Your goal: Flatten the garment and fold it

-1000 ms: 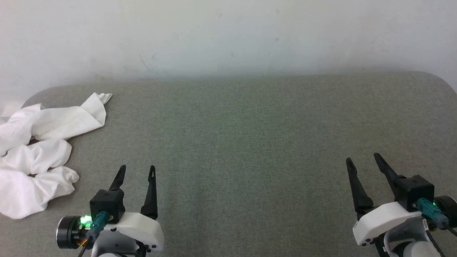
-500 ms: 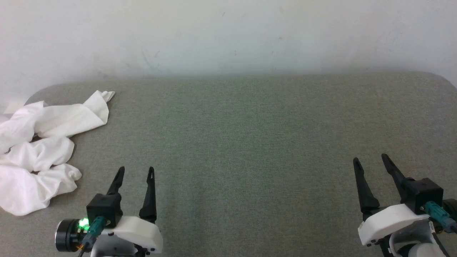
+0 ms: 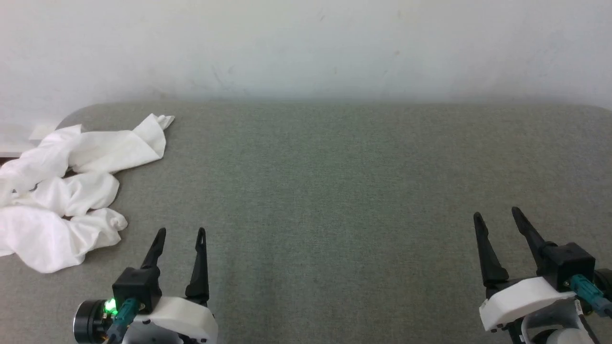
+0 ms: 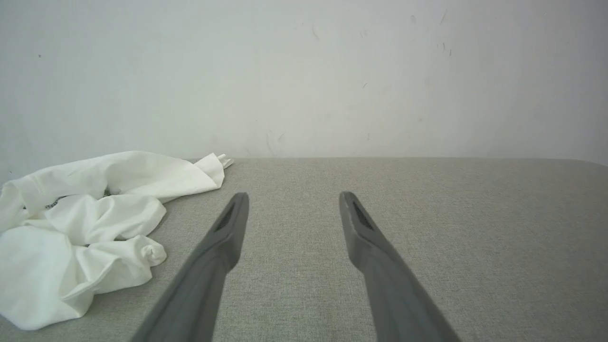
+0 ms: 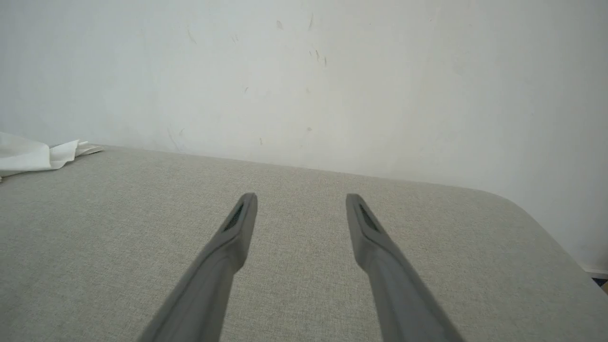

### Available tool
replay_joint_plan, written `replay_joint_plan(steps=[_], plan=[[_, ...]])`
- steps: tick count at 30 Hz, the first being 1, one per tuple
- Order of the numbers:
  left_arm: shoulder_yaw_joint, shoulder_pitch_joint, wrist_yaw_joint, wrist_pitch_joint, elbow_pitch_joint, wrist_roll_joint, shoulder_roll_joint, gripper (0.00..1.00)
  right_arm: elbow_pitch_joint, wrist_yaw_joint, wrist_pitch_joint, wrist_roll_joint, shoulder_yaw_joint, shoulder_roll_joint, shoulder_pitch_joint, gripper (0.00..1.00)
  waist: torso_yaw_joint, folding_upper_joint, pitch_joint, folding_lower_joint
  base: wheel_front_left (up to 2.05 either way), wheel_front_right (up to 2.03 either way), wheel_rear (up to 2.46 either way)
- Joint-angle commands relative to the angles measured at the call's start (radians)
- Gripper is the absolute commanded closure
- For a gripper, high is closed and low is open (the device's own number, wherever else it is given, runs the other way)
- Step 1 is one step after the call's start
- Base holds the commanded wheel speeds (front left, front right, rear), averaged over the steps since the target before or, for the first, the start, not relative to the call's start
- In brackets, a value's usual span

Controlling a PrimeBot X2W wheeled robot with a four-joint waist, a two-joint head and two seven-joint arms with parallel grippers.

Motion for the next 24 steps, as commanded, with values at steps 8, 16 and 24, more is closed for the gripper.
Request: replay_joint_plan(steps=[8, 16, 24], plan=[[0.002, 0.022, 0.007, -0.026, -0.013, -0.017, -0.001, 0.0, 0.007, -0.001, -0.025, -0.003, 0.01, 0.002, 0.014, 0.0, 0.059, -0.0001, 0.004, 0.0, 0.0, 0.0, 0.0], [0.01, 0.034, 0.011, -0.042, -0.021, -0.031, -0.001, 0.0, 0.007, -0.001, -0.042, -0.006, 0.019, 0.002, 0.011, 0.0, 0.11, -0.0001, 0.013, 0.0, 0.0, 0.0, 0.0], [0.013, 0.038, 0.019, -0.059, -0.026, -0.049, -0.001, 0.0, 0.023, -0.001, -0.059, -0.01, 0.031, 0.002, -0.001, 0.0, 0.162, -0.0001, 0.021, 0.0, 0.0, 0.0, 0.0]])
